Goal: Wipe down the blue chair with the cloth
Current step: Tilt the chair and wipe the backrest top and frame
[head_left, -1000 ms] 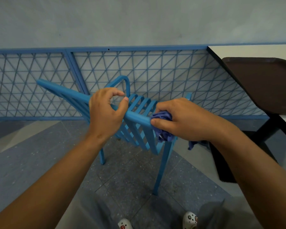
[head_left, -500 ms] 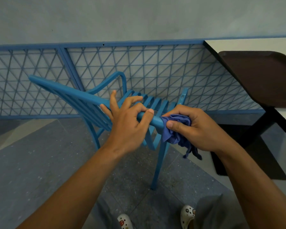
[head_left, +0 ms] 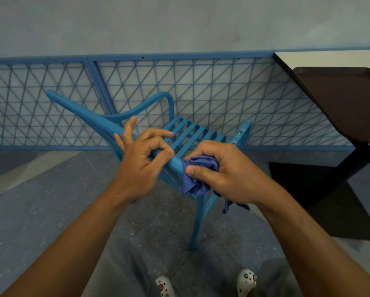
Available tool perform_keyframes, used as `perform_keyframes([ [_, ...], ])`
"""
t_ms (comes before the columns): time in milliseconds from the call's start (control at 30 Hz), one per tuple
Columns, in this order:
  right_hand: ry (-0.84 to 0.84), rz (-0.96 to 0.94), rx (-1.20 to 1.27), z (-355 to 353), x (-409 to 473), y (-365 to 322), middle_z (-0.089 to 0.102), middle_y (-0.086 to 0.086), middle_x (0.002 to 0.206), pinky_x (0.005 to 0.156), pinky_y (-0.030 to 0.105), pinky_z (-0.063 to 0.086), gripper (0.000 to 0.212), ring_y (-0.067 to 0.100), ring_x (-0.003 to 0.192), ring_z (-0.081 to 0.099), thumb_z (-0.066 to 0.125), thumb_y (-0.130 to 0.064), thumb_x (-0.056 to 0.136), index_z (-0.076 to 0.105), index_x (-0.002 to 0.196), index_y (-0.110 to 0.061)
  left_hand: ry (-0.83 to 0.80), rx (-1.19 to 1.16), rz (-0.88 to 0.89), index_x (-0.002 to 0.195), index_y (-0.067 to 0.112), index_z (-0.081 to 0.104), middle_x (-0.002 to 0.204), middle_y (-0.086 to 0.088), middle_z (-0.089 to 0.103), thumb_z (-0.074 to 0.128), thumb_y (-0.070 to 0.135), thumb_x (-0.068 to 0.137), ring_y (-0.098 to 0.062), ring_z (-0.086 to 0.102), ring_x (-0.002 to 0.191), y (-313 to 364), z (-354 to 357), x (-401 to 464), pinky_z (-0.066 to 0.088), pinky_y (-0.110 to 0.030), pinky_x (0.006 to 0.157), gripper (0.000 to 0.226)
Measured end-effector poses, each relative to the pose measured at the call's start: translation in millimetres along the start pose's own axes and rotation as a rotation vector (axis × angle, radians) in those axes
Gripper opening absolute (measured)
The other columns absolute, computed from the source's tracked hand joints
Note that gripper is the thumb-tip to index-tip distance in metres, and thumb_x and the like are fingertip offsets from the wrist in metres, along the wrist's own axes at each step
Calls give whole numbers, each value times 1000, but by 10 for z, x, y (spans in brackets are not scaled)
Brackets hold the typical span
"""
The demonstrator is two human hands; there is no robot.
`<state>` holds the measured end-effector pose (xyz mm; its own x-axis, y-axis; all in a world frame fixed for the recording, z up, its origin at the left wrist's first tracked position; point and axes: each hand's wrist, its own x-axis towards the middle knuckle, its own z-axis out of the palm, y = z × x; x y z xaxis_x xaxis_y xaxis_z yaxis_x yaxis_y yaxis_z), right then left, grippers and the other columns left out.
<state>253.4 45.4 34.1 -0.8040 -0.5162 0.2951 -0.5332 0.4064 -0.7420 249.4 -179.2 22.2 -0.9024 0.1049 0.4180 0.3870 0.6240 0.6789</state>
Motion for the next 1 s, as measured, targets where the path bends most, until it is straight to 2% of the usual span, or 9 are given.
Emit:
perform_keyframes([
  [167,72,-75,-85,352,114,-134,60,-11,83,70,36,48,14,9,79,58,66,-40,96,67,94,-26,-10,5,-36,73,30,66,125,24,63,50,47,84,-12,5,154,-159,-259,-7,-9,-62,118,26],
  [233,114,-69,-66,491,134,-161,60,-12,86,72,36,49,15,8,83,58,65,-40,97,69,100,-26,-20,11,-52,78,32,67,144,23,52,53,46,84,-12,3,155,-229,-322,-16,-10,-60,121,21],
  [300,142,-66,-19,556,134,-154,63,-14,91,77,34,50,17,7,89,61,67,-39,97,71,107,-26,39,15,-108,106,37,66,165,14,21,64,39,89,-11,-4,156,-278,-328,-36,-5,-48,125,17],
  [367,134,-37,88,546,127,-110,67,-12,95,80,35,53,18,10,93,65,69,-34,96,72,110,-24,148,-26,-279,145,34,42,169,6,1,72,35,90,-11,2,155,-277,-295,-48,13,-29,121,63],
  [433,112,2,181,508,124,-56,69,-9,98,82,36,55,18,14,95,67,71,-30,96,73,111,-20,243,-91,-431,157,23,19,162,1,24,76,41,86,-17,32,145,-290,-274,-53,30,-27,115,92],
  [533,73,29,225,489,133,-20,70,-7,100,81,28,55,20,14,95,68,71,-26,96,74,113,-18,241,-177,-481,155,19,20,142,0,52,79,49,76,-15,59,120,-321,-239,-60,51,-42,104,102],
  [600,48,33,224,468,160,-24,69,-6,100,80,25,54,23,14,94,68,71,-27,96,74,116,-17,250,-205,-488,150,17,29,132,0,58,76,52,67,-9,63,111,-329,-236,-40,57,-43,97,101],
  [767,-73,75,206,371,229,-37,70,-8,106,82,31,57,26,11,98,68,68,-33,97,73,121,-23,399,-317,-493,108,37,52,101,1,64,72,43,64,-5,67,82,-373,-224,62,64,-40,73,49],
  [1000,-146,59,163,333,295,-94,66,-7,101,85,37,54,18,14,95,66,65,-36,99,73,113,-28,375,-309,-468,138,16,45,96,3,64,73,47,65,-10,69,85,-441,-236,61,64,-37,73,84],
])
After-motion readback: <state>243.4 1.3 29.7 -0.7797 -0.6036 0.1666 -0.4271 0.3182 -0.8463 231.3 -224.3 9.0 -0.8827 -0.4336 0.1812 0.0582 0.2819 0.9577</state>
